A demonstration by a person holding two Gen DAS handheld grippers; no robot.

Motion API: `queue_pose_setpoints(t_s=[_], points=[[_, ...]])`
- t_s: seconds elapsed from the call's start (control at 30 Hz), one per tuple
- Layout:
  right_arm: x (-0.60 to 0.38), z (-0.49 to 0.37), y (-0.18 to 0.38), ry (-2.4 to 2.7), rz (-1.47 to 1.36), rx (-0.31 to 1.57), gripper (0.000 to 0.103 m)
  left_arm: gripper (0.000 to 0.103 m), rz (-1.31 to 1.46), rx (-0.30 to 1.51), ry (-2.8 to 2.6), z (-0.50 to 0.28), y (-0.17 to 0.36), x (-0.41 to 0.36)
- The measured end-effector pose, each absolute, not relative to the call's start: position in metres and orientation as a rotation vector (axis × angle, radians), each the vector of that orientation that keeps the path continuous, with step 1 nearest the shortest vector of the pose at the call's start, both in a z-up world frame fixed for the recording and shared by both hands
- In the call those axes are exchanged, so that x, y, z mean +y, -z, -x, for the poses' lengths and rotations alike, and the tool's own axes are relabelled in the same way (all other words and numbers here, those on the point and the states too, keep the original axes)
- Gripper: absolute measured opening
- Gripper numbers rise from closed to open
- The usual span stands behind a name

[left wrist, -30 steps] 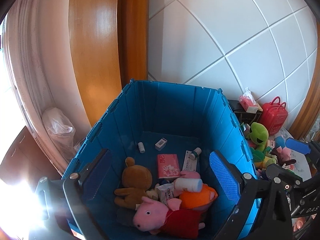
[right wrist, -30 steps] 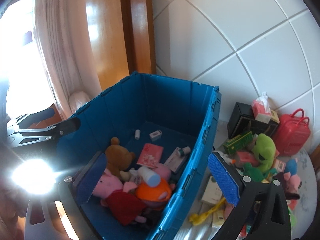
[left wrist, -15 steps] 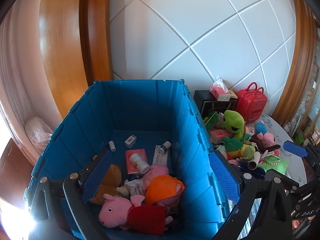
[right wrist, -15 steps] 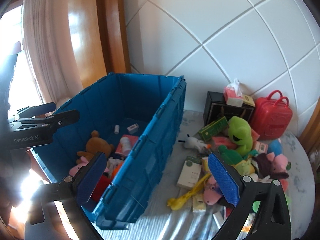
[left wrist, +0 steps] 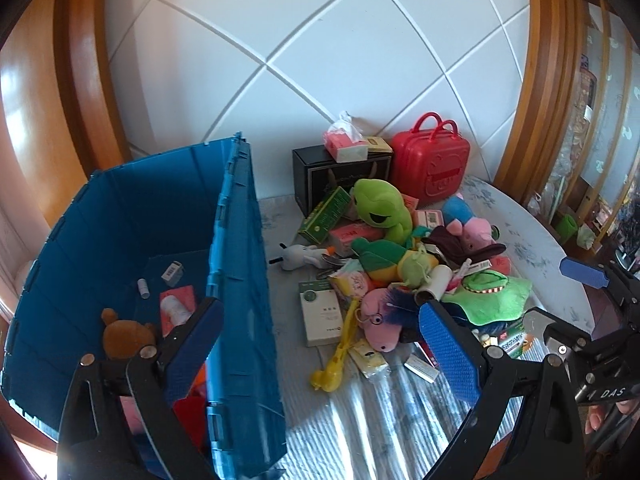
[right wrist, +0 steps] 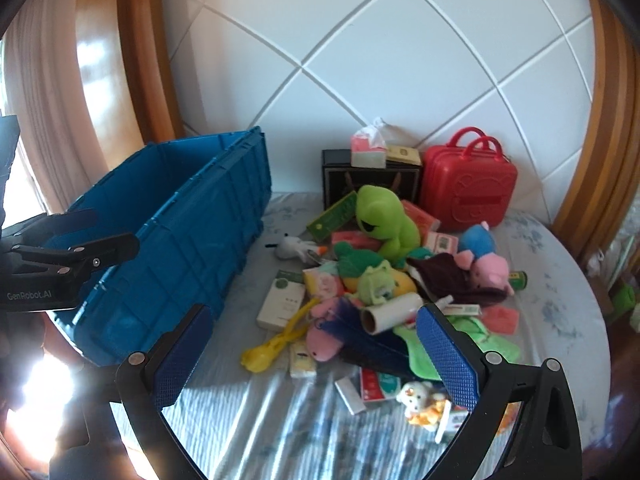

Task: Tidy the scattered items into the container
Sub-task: 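Move both tools back over the pile of items, then grasp the light green plush with left tool while right tool grasps green frog plush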

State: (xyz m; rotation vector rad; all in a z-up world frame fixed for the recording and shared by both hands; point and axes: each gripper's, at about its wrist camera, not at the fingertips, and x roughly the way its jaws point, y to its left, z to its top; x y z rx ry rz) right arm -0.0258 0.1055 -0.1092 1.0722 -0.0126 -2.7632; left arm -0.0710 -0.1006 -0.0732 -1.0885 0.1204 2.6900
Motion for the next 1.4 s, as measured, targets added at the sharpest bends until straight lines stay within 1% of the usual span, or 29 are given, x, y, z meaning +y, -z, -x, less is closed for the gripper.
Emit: queue_pose_setpoints(t_s=[0.27, 0.5, 0.77, 0.97, 1.07, 1.17, 1.2, 1.23, 1.27, 1.4], points=[[0.193, 0.028, 0.145, 2.823, -1.188, -0.063, 0.103, 0.099, 1.145, 0.172, -2.604, 0.095, 0.110, -0.025], [0.246, 0.042, 0.191, 2.838, -1.311, -0.078, 0.103, 0.099, 1.191, 0.225, -2.536, 0.133, 0.151, 0.030], [0.280, 0.067, 0.239, 2.840, -1.418, -0.092, 0.103, 0.099, 1.246, 0.266, -2.451, 0.187, 0.204, 0.079], [0.291, 0.085, 0.270, 2.830, -1.489, -0.113, 0.103, 0.099, 1.295, 0.292, -2.398, 0.225, 0.244, 0.102], [0.293, 0.092, 0.279, 2.825, -1.498, -0.121, 0.103, 0.099, 1.343, 0.276, -2.373, 0.244, 0.264, 0.106], [0.292, 0.100, 0.283, 2.823, -1.491, -0.113, 0.103, 0.089, 1.377, 0.226, -2.340, 0.258, 0.281, 0.107], [0.292, 0.102, 0.283, 2.824, -1.488, -0.110, 0.103, 0.080, 1.382, 0.216, -2.329, 0.261, 0.285, 0.108], [0.292, 0.105, 0.284, 2.824, -1.484, -0.106, 0.103, 0.064, 1.391, 0.206, -2.313, 0.263, 0.290, 0.108], [0.291, 0.108, 0.285, 2.822, -1.485, -0.105, 0.103, 0.057, 1.401, 0.199, -2.301, 0.264, 0.294, 0.108], [0.288, 0.120, 0.290, 2.817, -1.487, -0.090, 0.103, 0.053, 1.370, 0.173, -2.302, 0.261, 0.296, 0.103]])
